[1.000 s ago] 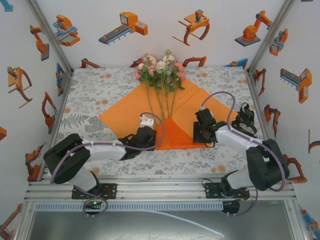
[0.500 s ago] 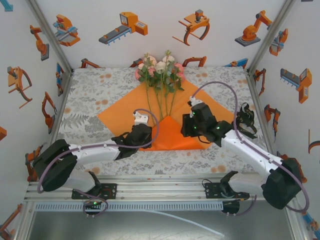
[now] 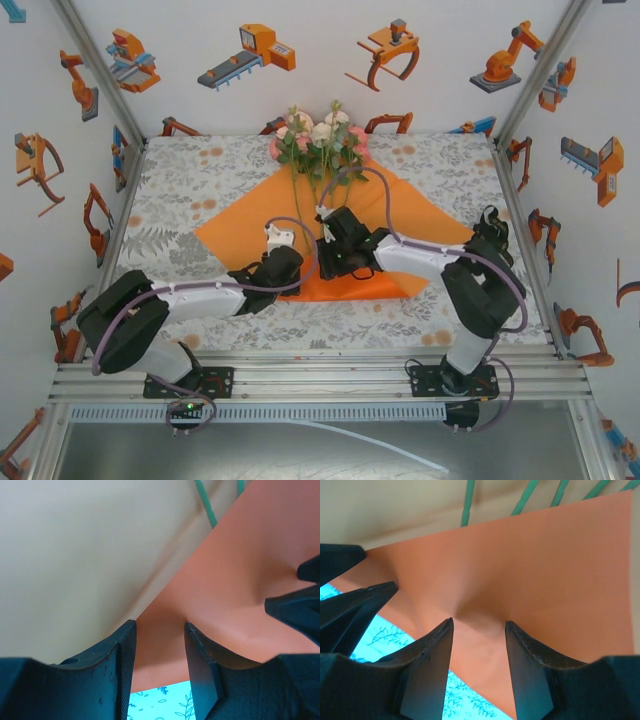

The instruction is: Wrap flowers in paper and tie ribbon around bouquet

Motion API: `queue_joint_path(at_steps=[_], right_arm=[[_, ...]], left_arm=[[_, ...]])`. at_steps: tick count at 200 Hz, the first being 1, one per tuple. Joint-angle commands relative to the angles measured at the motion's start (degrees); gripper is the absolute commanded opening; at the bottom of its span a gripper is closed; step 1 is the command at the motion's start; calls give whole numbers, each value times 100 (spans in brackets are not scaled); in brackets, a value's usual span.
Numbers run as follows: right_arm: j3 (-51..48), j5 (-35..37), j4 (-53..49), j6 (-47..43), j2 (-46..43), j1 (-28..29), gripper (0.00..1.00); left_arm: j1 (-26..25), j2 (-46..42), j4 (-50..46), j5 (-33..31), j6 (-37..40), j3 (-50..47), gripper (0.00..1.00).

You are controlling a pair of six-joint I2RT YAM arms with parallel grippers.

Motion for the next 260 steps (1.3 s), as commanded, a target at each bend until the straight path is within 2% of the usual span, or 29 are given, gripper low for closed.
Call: queue_joint_path(at_steps=[1, 23, 40, 52, 66, 105, 120, 142, 169, 191, 222, 260], right_arm=[[387, 360, 54, -457, 258, 3, 44], [412, 461, 32, -507, 436, -11, 44], [397, 455, 36, -501, 539, -37, 44], [411, 464, -8, -506, 604, -52, 44], [401, 443, -26, -506, 625, -56, 43], [494, 342, -115, -529, 669, -61, 43], [543, 291, -154, -526, 692, -68, 43], [597, 237, -205, -529, 713, -68, 43], [626, 199, -263, -532, 709, -69, 43], [591, 203, -270, -518, 656, -71, 43], [538, 223, -295, -510, 577, -79, 43], [494, 250, -299, -515, 496, -83, 43]], left_arm=[[76, -89, -715, -254, -490, 382, 44], [340, -377, -2551, -371, -1248, 980, 47], [569, -791, -3627, -591, -1737, 1206, 51], [970, -1139, -4212, -503, -2256, 1203, 57], [1614, -1510, -4474, -68, -2513, 1022, 59], [3092, -2015, -3782, 977, -2238, 304, 72], [3605, -1952, -3173, 1540, -2138, 1, 78], [4081, -1622, -2343, 2107, -2060, -277, 79], [4192, -1014, -1379, 2772, -1988, -302, 78], [4191, -333, -678, 3349, -2269, -262, 75], [4052, 21, -107, 3354, -2683, -268, 70], [3958, -462, 144, 3378, -2712, -124, 67]])
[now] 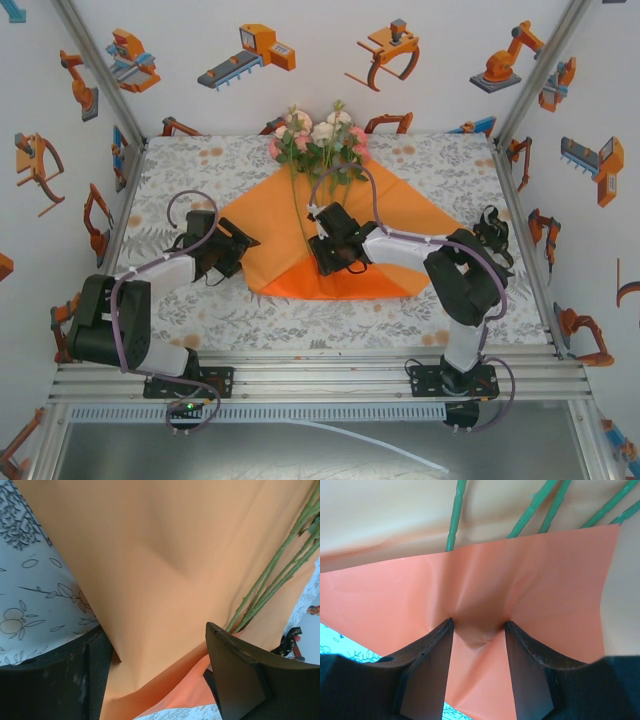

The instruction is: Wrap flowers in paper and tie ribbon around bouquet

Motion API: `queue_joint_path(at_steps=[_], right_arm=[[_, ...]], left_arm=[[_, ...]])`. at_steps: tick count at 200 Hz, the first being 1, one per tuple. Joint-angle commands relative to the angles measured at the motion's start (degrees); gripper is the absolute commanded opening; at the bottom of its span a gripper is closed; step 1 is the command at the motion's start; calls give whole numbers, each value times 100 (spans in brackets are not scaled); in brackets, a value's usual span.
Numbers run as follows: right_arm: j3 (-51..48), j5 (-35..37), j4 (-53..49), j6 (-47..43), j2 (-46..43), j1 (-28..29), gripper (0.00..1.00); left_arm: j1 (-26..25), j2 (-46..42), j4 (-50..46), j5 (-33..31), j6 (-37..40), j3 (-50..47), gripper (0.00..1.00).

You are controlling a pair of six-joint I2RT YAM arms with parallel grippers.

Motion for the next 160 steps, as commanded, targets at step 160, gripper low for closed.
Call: queue_joint_path(at_steps=[160], right_arm=[[-142, 42, -137, -166, -232, -83, 43]], left_arm=[[-384, -1093, -761, -511, 789, -360, 48]])
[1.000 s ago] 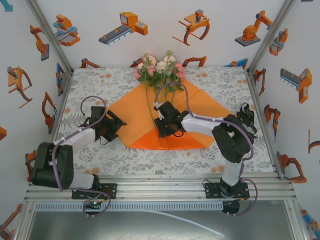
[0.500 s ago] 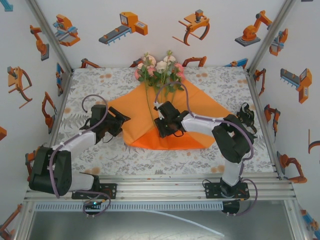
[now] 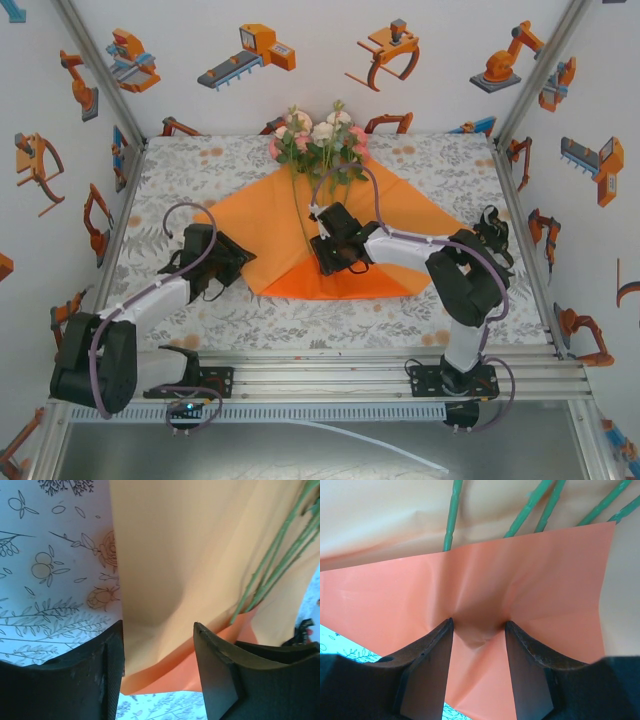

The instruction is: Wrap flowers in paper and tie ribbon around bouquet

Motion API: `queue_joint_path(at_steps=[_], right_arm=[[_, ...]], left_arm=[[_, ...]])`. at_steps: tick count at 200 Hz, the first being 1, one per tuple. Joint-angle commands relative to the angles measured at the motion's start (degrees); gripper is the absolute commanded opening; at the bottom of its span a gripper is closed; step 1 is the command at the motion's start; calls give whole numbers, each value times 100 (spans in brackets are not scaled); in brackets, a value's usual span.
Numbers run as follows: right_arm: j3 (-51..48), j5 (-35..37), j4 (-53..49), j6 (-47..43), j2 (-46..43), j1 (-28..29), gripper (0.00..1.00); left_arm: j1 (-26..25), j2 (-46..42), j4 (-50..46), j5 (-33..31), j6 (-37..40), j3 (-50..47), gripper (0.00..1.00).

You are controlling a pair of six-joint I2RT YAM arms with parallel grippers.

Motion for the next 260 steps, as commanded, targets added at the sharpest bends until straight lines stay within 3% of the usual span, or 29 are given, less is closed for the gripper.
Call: queue_joint_path(at_steps=[1, 35, 70, 84, 133, 168, 187, 225, 238, 260], right_arm=[[-70, 42, -139, -125, -166, -40, 43], [-37, 66, -142, -164, -190, -48, 43], [17, 42, -173, -182, -159, -57, 43], [18, 43, -175, -195, -163, -57, 43], [40, 139, -219, -118, -128, -60, 43], [-1, -47, -47, 10, -178, -57, 44], [7, -211, 73, 39, -334, -57, 46], [-376, -1108, 631, 107, -952, -36, 54], [-726, -1330, 1025, 46, -1098, 40, 73], [-689, -1084, 907, -171, -941, 240, 78]], left_arm=[[-77, 89, -467, -66, 692, 347, 48], [-217, 20, -1659, -723, 1936, 885, 41], [-232, 271, -1179, 21, 1876, 960, 28], [-304, 295, -1187, 36, 1868, 1022, 23], [-872, 112, -2539, -1241, 2680, 1487, 16], [-926, 91, -2041, 1, 2327, 1735, 16], [-1017, 436, -2056, 38, 2156, 1921, 16], [-1097, 775, -1988, -215, 2103, 2070, 16], [-1102, 808, -2014, -273, 2109, 2127, 16], [-1100, 800, -2028, -253, 2085, 2156, 16]])
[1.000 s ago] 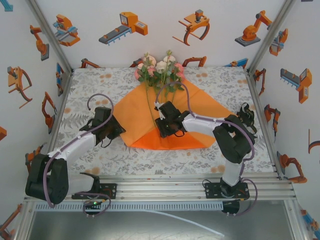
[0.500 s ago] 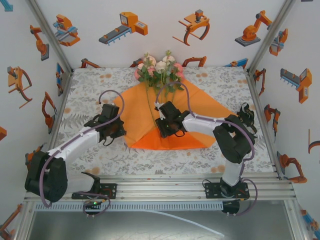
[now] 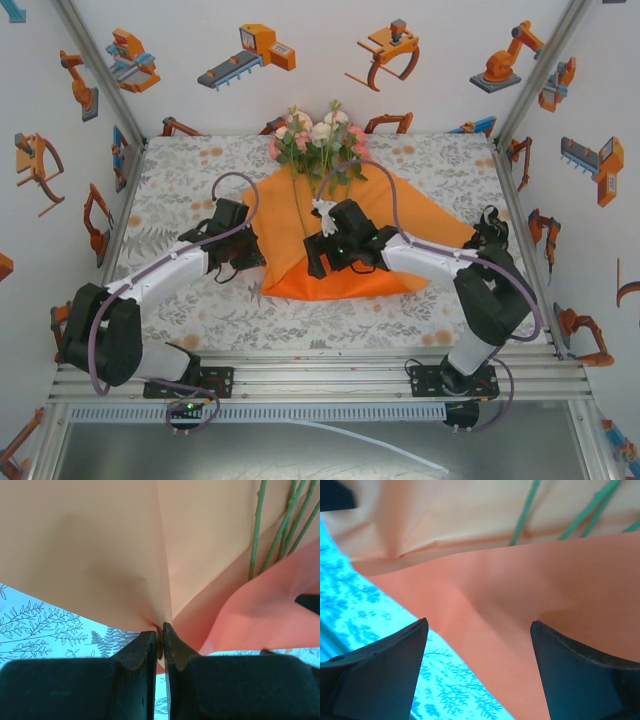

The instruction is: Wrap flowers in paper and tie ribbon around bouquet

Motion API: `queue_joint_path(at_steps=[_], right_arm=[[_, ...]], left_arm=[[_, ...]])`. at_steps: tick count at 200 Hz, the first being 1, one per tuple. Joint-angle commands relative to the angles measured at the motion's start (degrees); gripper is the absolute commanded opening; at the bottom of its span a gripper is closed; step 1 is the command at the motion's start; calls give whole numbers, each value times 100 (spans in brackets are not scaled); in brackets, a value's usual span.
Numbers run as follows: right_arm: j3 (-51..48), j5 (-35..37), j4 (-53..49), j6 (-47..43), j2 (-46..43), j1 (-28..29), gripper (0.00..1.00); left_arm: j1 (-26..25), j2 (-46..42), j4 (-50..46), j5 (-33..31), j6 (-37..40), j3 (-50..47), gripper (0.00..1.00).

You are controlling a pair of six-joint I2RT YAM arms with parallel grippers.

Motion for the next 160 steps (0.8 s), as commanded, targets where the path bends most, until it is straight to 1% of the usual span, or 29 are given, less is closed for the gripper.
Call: queue_joint_path(at_steps=[1, 9, 35, 63, 78, 94, 111, 125, 160], right_arm=[[-55, -106, 247, -161, 122, 215, 78], [47, 44, 212, -104, 246, 271, 78], [261, 897, 224, -57, 645, 512, 78], [413, 1418, 310, 24, 981, 576, 80], [432, 1765, 286, 151, 1070, 576, 80], [456, 1969, 242, 262, 1171, 572, 80], [493, 2070, 143, 351, 1347, 583, 80], [578, 2011, -10, 395, 1512, 587, 79], [383, 1398, 406, 560, 1514, 588, 78]], left_arm=[[-20, -11, -26, -13, -110, 198, 16], [-24, -22, -27, -14, -132, 188, 16], [-22, -74, -93, -2, -224, 189, 16], [-18, -222, -163, -1, -368, 112, 16], [-21, -345, -341, -81, -493, 68, 16], [-13, -525, -605, -130, -745, 46, 16], [-10, -695, -640, 86, -1027, 31, 16], [-7, -740, -643, 283, -1219, 88, 16], [19, -573, -486, 413, -1596, 360, 16]])
